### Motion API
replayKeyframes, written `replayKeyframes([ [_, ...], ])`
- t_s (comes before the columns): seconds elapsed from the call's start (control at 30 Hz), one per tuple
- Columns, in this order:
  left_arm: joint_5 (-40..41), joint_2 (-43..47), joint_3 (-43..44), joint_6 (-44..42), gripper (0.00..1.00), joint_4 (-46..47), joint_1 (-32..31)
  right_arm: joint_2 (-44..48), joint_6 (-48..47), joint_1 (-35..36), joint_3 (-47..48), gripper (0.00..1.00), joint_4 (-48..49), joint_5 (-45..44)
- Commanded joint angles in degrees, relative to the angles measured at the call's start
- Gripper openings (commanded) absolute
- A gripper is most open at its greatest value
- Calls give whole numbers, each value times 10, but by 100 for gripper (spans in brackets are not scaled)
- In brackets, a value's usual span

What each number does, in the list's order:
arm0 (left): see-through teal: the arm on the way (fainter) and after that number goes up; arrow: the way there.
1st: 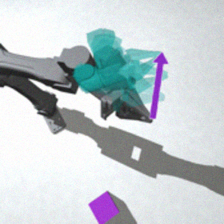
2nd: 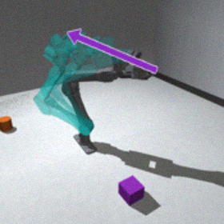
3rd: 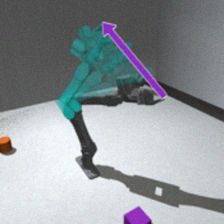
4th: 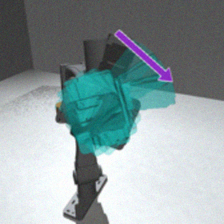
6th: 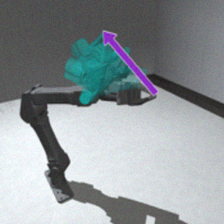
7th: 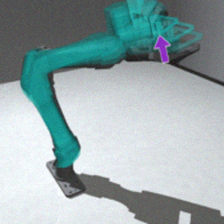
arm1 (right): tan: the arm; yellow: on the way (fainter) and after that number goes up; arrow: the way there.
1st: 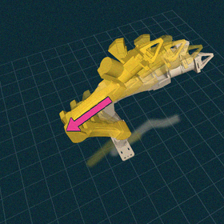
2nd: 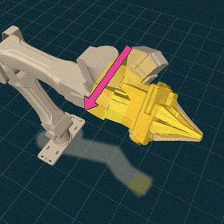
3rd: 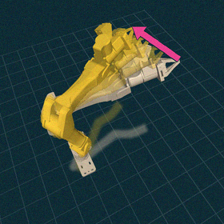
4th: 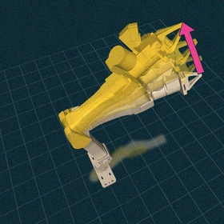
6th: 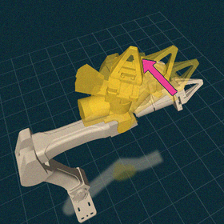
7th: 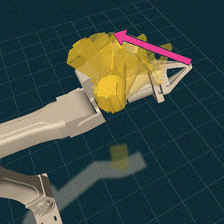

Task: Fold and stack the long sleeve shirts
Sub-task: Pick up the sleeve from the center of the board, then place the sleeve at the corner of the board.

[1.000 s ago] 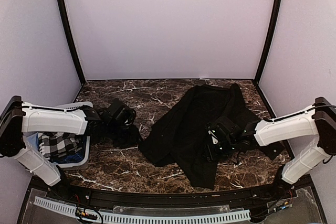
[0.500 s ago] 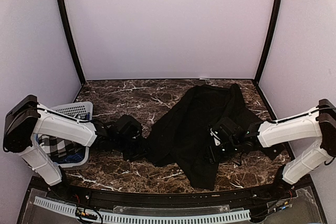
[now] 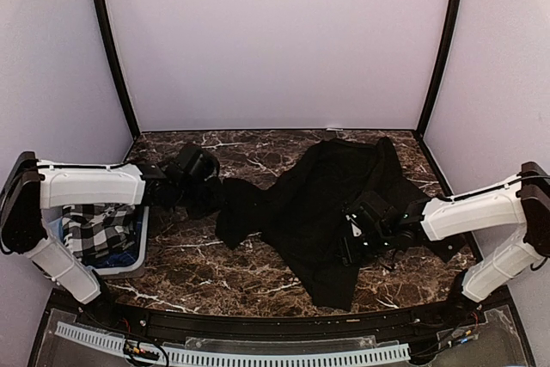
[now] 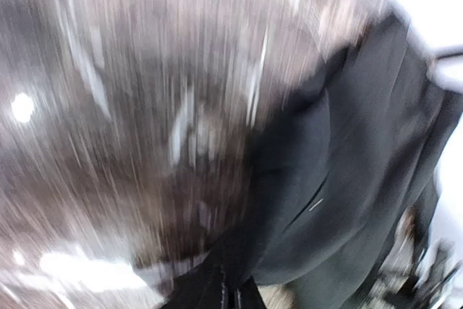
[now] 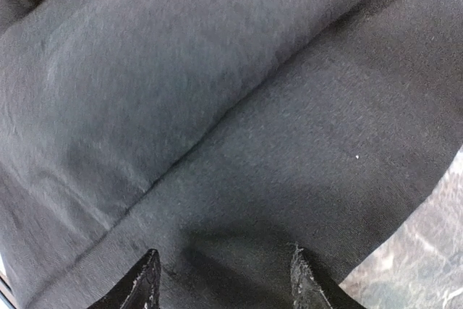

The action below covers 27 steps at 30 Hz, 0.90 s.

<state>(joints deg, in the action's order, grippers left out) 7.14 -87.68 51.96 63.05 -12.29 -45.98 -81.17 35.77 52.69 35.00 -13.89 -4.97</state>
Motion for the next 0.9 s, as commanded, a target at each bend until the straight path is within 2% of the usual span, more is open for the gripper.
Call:
replayKeyframes([
  [0.0,63,35,89,-134,0,-69,101,-32,7,-28,1,58,-48,26],
  [0.17,68,-52,217,-256,0,-75,191,-12,-2,-57,-7,57,-68,62],
  [0.27,66,-121,308,-297,0,-52,234,-16,-10,-73,-9,56,-83,79],
  [0.47,41,-320,525,-361,0,-81,263,12,7,-93,-18,56,-97,53],
  [0.57,63,-373,627,-380,0,-119,268,25,28,-97,-31,56,-88,17],
  [0.7,78,-399,685,-371,0,-169,316,31,59,-99,-39,57,-70,-12],
  [0.87,59,-405,721,-381,0,-173,360,23,92,-105,-28,59,-71,-55],
])
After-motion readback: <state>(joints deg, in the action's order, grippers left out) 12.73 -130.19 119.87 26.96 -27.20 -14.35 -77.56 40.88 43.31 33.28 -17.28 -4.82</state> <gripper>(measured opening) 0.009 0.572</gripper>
